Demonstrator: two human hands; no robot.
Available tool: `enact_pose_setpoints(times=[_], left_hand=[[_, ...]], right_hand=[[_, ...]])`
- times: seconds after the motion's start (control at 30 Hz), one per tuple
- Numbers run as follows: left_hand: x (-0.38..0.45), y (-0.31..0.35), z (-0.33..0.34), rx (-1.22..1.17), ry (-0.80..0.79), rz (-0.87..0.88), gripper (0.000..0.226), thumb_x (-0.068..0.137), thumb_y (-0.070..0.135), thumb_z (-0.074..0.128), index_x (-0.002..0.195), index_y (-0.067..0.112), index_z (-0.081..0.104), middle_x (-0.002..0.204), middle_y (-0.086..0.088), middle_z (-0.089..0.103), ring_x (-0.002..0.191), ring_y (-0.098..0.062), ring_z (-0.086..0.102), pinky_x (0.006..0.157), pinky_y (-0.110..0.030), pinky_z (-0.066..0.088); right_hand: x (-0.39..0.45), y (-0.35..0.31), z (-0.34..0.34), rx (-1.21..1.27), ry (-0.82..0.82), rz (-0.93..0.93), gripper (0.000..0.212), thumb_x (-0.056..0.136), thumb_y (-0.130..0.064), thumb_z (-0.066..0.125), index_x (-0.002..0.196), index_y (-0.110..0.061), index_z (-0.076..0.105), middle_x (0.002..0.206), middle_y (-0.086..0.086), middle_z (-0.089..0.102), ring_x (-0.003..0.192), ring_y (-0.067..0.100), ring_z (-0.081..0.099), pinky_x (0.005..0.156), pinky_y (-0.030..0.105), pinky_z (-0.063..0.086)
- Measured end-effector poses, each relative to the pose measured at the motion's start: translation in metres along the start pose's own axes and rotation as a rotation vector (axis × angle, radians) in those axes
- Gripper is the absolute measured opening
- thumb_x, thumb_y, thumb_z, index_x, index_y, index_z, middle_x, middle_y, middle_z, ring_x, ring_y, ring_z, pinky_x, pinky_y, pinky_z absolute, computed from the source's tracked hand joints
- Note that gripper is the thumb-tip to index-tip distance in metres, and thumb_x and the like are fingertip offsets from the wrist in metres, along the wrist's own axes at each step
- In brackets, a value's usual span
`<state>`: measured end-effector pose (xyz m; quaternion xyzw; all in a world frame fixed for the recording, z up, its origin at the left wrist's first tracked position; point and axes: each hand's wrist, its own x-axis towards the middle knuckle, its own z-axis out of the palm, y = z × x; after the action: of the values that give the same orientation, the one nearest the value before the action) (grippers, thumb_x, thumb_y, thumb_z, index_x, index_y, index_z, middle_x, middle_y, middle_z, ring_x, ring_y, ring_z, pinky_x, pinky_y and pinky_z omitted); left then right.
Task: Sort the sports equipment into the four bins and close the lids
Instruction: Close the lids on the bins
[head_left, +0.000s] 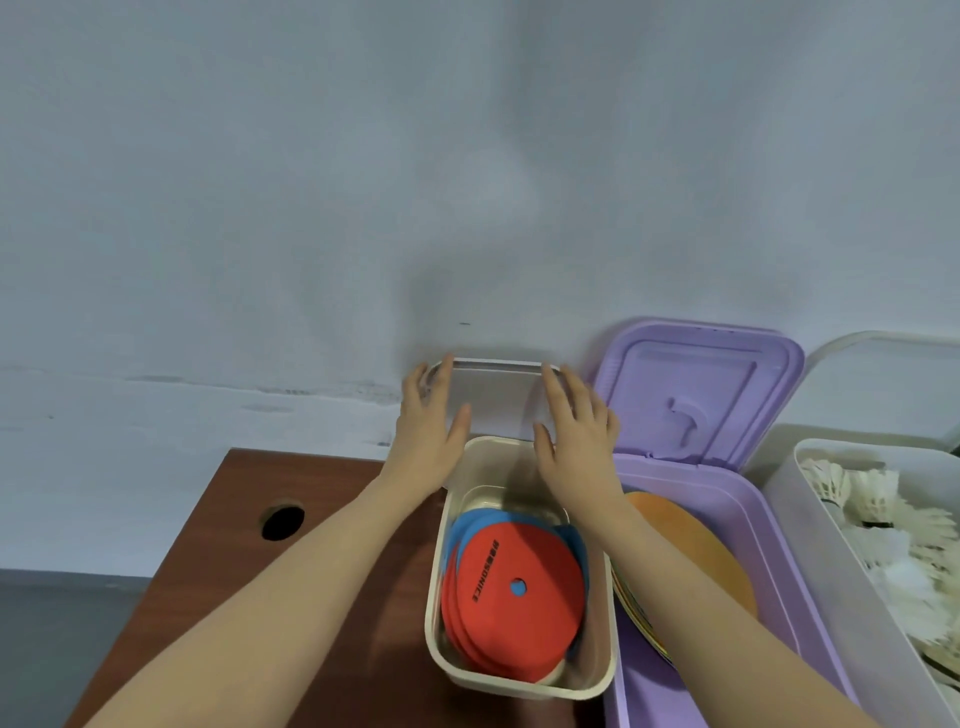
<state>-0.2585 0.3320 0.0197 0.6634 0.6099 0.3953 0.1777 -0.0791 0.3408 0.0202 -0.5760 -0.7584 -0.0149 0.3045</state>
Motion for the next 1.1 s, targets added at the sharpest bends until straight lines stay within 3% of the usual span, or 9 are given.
enact_pose_setpoints(times=[0.07, 0.17, 0.27, 0.4, 0.47, 0.57, 0.77, 0.87, 1.1], left_hand=[[-0.004, 0.000, -0.006, -0.050, -0.026, -0.049, 0.054, 0.099, 0.031, 0.036, 0.148, 0.030, 0.013, 0.149, -0.008, 0.017, 0.132, -0.021, 0.034, 0.100, -0.023, 0.027], [-0.004, 0.000, -0.011, -0.082, -0.046, -0.110, 0.049, 0.100, 0.036, 0.032, 0.146, 0.035, 0.016, 0.143, -0.008, 0.030, 0.118, -0.020, 0.046, 0.093, -0.022, 0.030], [-0.001, 0.003, -0.011, -0.118, -0.078, -0.129, 0.049, 0.100, 0.037, 0.031, 0.146, 0.035, 0.016, 0.143, -0.008, 0.029, 0.119, -0.018, 0.044, 0.094, -0.021, 0.027], [-0.007, 0.004, -0.009, -0.167, -0.037, -0.136, 0.050, 0.100, 0.036, 0.033, 0.147, 0.031, 0.017, 0.144, -0.006, 0.027, 0.125, -0.013, 0.037, 0.097, -0.020, 0.025], [-0.014, 0.001, -0.011, -0.197, 0.019, -0.124, 0.047, 0.100, 0.035, 0.033, 0.146, 0.030, 0.023, 0.142, -0.004, 0.029, 0.124, -0.012, 0.038, 0.099, -0.020, 0.027], [-0.024, -0.001, -0.014, -0.193, 0.047, -0.120, 0.044, 0.100, 0.033, 0.032, 0.144, 0.029, 0.029, 0.140, -0.001, 0.032, 0.120, -0.006, 0.039, 0.098, -0.018, 0.029], [-0.013, -0.003, -0.024, -0.153, 0.107, -0.213, 0.035, 0.100, 0.030, 0.039, 0.132, 0.022, 0.049, 0.130, -0.004, 0.047, 0.107, -0.008, 0.048, 0.089, -0.013, 0.030], [-0.003, -0.005, -0.024, -0.060, 0.089, -0.213, 0.034, 0.099, 0.033, 0.040, 0.129, 0.020, 0.052, 0.127, -0.003, 0.052, 0.109, -0.016, 0.052, 0.088, -0.020, 0.034], [0.010, -0.002, -0.026, -0.083, 0.243, -0.238, 0.032, 0.097, 0.034, 0.044, 0.124, 0.022, 0.059, 0.122, 0.001, 0.058, 0.104, -0.015, 0.055, 0.083, -0.021, 0.037]], right_hand=[[0.000, -0.003, 0.000, 0.205, -0.010, 0.022, 0.061, 0.091, -0.010, 0.048, 0.147, -0.019, 0.025, 0.146, 0.008, 0.029, 0.129, 0.027, 0.034, 0.102, 0.030, 0.031], [-0.001, -0.002, 0.000, 0.288, 0.016, 0.060, 0.057, 0.095, -0.011, 0.048, 0.147, -0.016, 0.024, 0.140, 0.008, 0.026, 0.127, 0.020, 0.034, 0.100, 0.018, 0.027], [-0.001, -0.003, 0.000, 0.372, -0.020, 0.183, 0.053, 0.097, -0.018, 0.045, 0.146, -0.024, 0.026, 0.136, 0.007, 0.026, 0.114, 0.018, 0.044, 0.089, 0.018, 0.033], [-0.004, -0.009, 0.001, 0.460, -0.043, 0.219, 0.049, 0.098, -0.021, 0.043, 0.144, -0.030, 0.028, 0.135, 0.005, 0.029, 0.117, 0.016, 0.043, 0.089, 0.013, 0.031], [-0.009, -0.011, 0.001, 0.457, -0.021, 0.172, 0.048, 0.098, -0.020, 0.043, 0.143, -0.029, 0.031, 0.131, 0.003, 0.033, 0.103, 0.013, 0.048, 0.083, 0.011, 0.032], [-0.015, -0.014, 0.000, 0.469, 0.006, 0.184, 0.044, 0.099, -0.020, 0.042, 0.141, -0.031, 0.036, 0.123, -0.005, 0.037, 0.082, 0.005, 0.048, 0.076, 0.021, 0.040], [-0.004, -0.018, -0.006, 0.515, 0.055, 0.195, 0.032, 0.099, -0.017, 0.045, 0.129, -0.019, 0.056, 0.110, -0.004, 0.049, 0.095, 0.006, 0.050, 0.080, -0.004, 0.028], [0.001, -0.016, -0.005, 0.534, 0.067, 0.211, 0.028, 0.098, -0.016, 0.048, 0.122, -0.018, 0.061, 0.108, -0.001, 0.055, 0.094, 0.008, 0.053, 0.080, -0.003, 0.030], [0.020, -0.017, -0.003, 0.656, 0.116, 0.247, 0.025, 0.095, -0.009, 0.053, 0.113, -0.016, 0.067, 0.105, -0.002, 0.061, 0.098, 0.006, 0.056, 0.086, 0.002, 0.035]])
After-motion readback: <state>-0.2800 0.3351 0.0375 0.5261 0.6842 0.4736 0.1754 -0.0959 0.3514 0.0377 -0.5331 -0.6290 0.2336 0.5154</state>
